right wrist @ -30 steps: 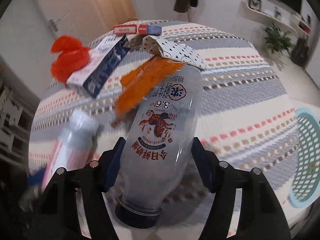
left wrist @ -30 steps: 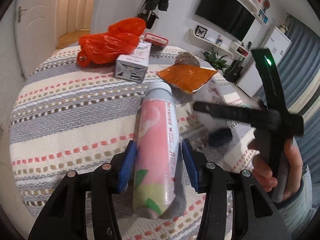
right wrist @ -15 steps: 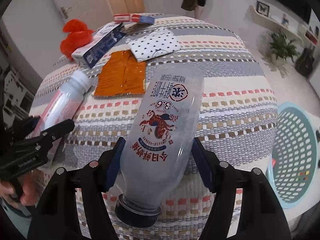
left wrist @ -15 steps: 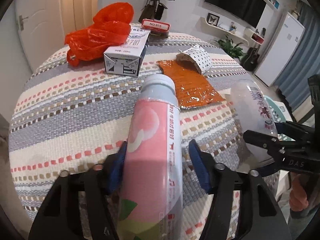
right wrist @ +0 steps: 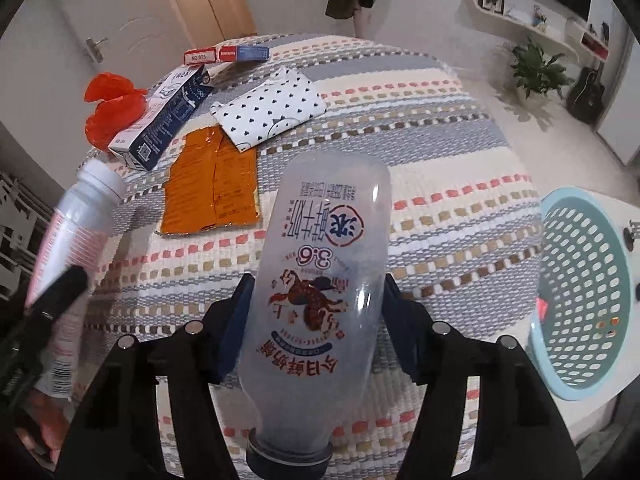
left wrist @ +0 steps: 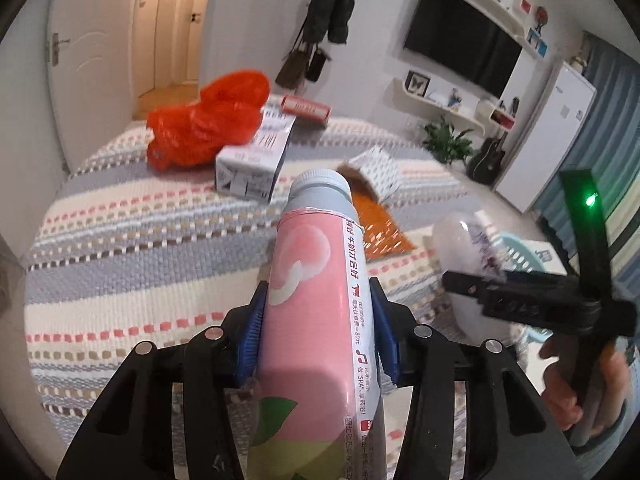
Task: Collect trash
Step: 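Carry the spray can and clear bottle to the blue basket and release both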
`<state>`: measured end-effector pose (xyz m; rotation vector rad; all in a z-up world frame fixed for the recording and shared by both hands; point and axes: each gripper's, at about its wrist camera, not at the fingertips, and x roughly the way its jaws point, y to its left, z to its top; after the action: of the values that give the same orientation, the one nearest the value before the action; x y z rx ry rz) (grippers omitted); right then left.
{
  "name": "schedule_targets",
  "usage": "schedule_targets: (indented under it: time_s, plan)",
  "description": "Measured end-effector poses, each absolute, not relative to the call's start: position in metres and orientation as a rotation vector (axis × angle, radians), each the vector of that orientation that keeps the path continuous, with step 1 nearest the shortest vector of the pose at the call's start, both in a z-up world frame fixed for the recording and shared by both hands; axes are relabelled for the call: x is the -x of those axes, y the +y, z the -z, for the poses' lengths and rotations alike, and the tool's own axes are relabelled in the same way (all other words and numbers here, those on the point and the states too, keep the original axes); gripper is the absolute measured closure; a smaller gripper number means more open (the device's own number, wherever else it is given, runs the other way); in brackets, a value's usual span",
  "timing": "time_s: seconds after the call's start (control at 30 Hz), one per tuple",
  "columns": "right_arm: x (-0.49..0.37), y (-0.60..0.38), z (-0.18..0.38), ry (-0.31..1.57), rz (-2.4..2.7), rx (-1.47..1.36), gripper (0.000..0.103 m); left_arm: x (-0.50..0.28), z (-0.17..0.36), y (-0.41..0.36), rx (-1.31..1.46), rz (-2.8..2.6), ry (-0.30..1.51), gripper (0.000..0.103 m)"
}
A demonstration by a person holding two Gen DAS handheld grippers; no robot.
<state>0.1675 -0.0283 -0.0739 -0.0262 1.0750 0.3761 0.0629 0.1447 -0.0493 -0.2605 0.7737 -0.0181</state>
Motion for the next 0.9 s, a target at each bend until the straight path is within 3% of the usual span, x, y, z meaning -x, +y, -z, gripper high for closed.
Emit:
schedule_targets:
  time_s: [0.5,0.9]
  plan:
    - [-0.166,-0.14,-0.004,0.8,-0.275,-0.127,0.05,-0.091,-0.021,0.068,0.226,0.183,0.607,0.057]
    - [-0.166,-0.293,0.007,0.767,-0.001,-0.302,0.05,-0.158,-0.021,-0.072,0.152,0.437,0.634,0.057]
